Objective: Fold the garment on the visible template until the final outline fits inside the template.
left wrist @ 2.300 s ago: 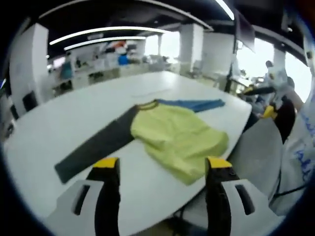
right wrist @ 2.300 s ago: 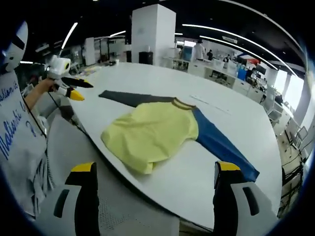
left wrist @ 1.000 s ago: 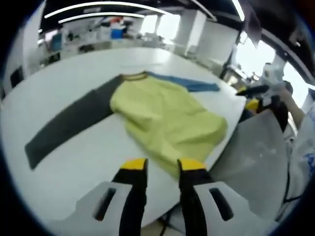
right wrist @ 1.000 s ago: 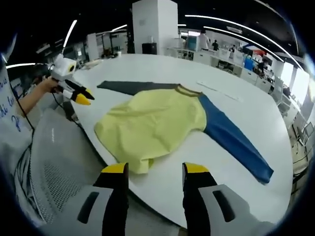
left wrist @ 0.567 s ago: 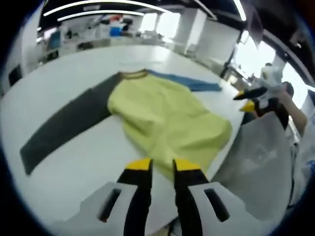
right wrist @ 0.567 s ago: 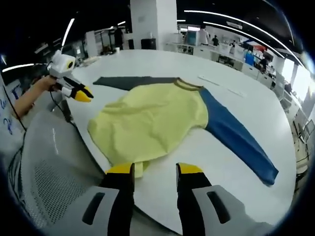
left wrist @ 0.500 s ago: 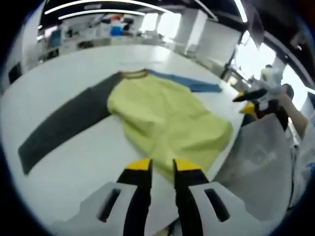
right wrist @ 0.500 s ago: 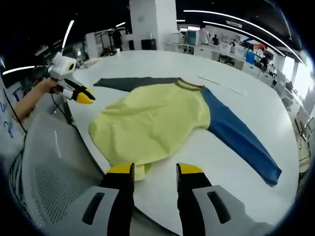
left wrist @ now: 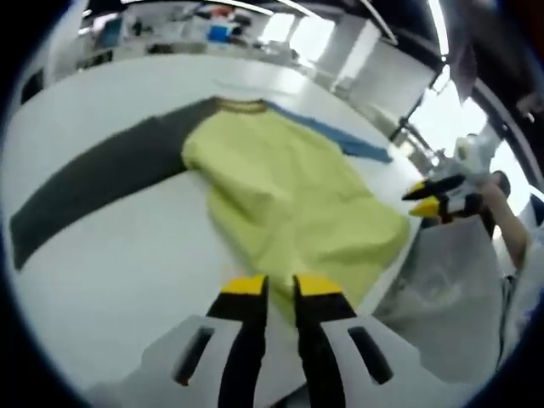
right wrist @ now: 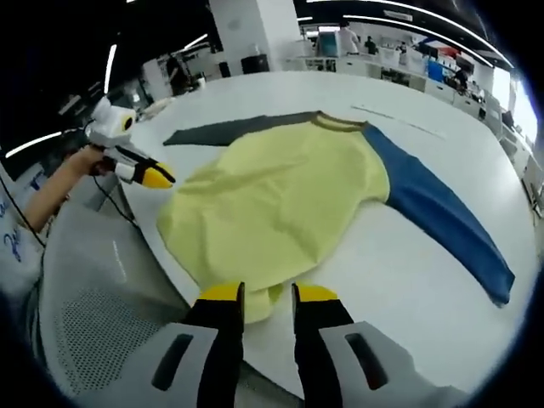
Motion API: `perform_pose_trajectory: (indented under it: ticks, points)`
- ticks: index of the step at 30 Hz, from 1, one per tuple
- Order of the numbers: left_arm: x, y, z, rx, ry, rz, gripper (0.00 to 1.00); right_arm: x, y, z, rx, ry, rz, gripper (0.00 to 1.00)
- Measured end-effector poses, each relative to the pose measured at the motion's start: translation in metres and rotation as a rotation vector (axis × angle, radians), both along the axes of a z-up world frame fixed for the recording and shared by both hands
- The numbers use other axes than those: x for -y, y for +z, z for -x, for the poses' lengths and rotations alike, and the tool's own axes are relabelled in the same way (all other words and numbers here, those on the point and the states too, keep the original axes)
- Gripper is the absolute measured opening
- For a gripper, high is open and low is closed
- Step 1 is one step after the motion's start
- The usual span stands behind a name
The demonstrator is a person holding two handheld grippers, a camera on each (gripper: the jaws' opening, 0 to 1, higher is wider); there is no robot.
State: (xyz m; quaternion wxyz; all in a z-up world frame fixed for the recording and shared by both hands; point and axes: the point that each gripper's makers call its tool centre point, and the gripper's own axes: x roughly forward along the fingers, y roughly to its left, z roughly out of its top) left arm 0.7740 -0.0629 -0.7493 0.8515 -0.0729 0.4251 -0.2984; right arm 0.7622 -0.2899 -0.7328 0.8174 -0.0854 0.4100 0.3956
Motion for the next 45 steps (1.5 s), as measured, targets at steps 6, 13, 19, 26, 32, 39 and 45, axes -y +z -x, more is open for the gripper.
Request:
perform_pose_trajectory:
  ticks: [6,13,19,26,32,39,45]
  points:
    - [0.004,-0.011,0.008,-0.049,-0.003,0.011,0.09,-0.005,-0.006,0.007,-0.03,0.011,-0.007,0.2]
    - [0.012,-0.017,0.01,-0.078,-0.013,0.032,0.09,-0.008,-0.012,0.013,-0.061,0.032,-0.004,0.18]
    - [0.015,-0.017,0.008,-0.077,-0.014,0.041,0.05,-0.009,-0.014,0.015,-0.064,0.036,-0.004,0.14]
    - [0.016,-0.011,0.007,-0.073,-0.005,0.05,0.0,-0.01,-0.01,0.015,-0.057,0.037,-0.009,0.03]
    - [0.02,-0.006,0.009,-0.069,-0.022,0.05,0.0,-0.009,-0.009,0.016,-0.057,0.042,0.003,0.02]
    - [0.024,0.014,0.015,-0.051,-0.033,0.066,0.0,-0.009,0.009,0.018,-0.031,0.048,-0.001,0.02]
    - [0.025,0.035,0.016,-0.003,-0.04,0.062,0.0,-0.005,0.026,0.018,0.002,0.048,-0.002,0.02]
